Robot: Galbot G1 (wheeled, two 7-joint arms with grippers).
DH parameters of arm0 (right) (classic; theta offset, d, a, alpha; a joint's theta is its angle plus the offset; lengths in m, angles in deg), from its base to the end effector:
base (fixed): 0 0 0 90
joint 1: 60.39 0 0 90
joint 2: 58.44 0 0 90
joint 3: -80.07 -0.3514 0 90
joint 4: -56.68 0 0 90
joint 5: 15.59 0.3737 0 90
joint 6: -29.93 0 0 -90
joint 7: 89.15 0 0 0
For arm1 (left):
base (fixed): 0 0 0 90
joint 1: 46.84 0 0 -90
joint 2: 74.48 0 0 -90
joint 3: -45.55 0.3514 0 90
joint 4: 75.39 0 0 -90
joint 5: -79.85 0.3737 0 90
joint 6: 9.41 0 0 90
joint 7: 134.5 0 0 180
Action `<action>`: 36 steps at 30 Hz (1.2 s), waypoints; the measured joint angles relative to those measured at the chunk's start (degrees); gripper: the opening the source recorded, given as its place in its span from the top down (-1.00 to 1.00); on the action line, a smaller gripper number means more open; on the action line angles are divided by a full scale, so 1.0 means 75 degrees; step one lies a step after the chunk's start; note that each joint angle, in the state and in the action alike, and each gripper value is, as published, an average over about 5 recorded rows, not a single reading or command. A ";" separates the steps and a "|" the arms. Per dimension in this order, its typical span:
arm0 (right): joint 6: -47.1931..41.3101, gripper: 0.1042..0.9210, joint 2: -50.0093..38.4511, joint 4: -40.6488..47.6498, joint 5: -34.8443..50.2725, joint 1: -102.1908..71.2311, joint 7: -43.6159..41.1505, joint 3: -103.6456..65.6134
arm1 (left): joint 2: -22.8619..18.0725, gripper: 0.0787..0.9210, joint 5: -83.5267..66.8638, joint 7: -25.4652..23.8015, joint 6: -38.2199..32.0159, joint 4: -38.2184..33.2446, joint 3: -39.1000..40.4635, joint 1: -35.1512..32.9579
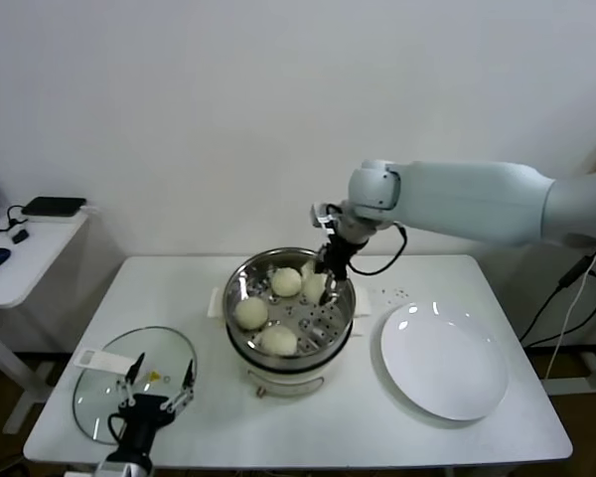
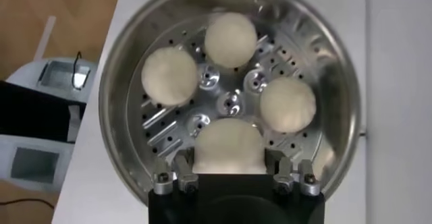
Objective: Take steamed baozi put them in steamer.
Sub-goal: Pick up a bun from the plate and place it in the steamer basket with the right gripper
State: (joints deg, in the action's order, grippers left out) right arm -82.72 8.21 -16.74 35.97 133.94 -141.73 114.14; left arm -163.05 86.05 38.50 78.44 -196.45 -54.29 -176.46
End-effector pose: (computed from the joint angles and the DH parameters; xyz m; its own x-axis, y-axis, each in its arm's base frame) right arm 0.5710 0.0908 -0.0612 -0.0368 -0.2816 0.9588 -0.9894 -0.1249 -0.0746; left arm 0.1427 0.0586 -0.3222 -0.9915 -0.0065 0.1296 0.0223 0.9755 0.2191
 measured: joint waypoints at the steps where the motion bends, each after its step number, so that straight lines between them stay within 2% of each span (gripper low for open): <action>1: -0.0002 -0.39 -0.0014 -0.0002 -0.0034 -0.0037 0.0008 0.0015 | -0.0001 -0.77 -0.0002 0.0000 -0.0003 0.0010 0.0003 0.0005; 26: -0.0022 -0.41 -0.0033 0.0144 -0.0453 -0.0669 0.0215 0.0040 | 0.0004 -0.77 -0.0038 0.0008 -0.0060 0.0111 0.0002 0.0001; 32: -0.0019 -0.68 0.0009 0.0211 -0.0437 -0.0716 0.0239 -0.0043 | 0.0004 -0.77 -0.0029 0.0008 -0.0061 0.0112 0.0006 -0.0007; 36: -0.0016 -0.75 0.0015 0.0226 -0.0377 -0.0692 0.0198 -0.0043 | 0.0004 -0.77 -0.0022 0.0008 -0.0061 0.0111 0.0011 -0.0002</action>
State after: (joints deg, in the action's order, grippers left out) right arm -82.84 8.32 -15.04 33.14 128.75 -140.25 113.82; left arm -163.02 85.88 38.56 77.99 -195.62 -54.21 -176.48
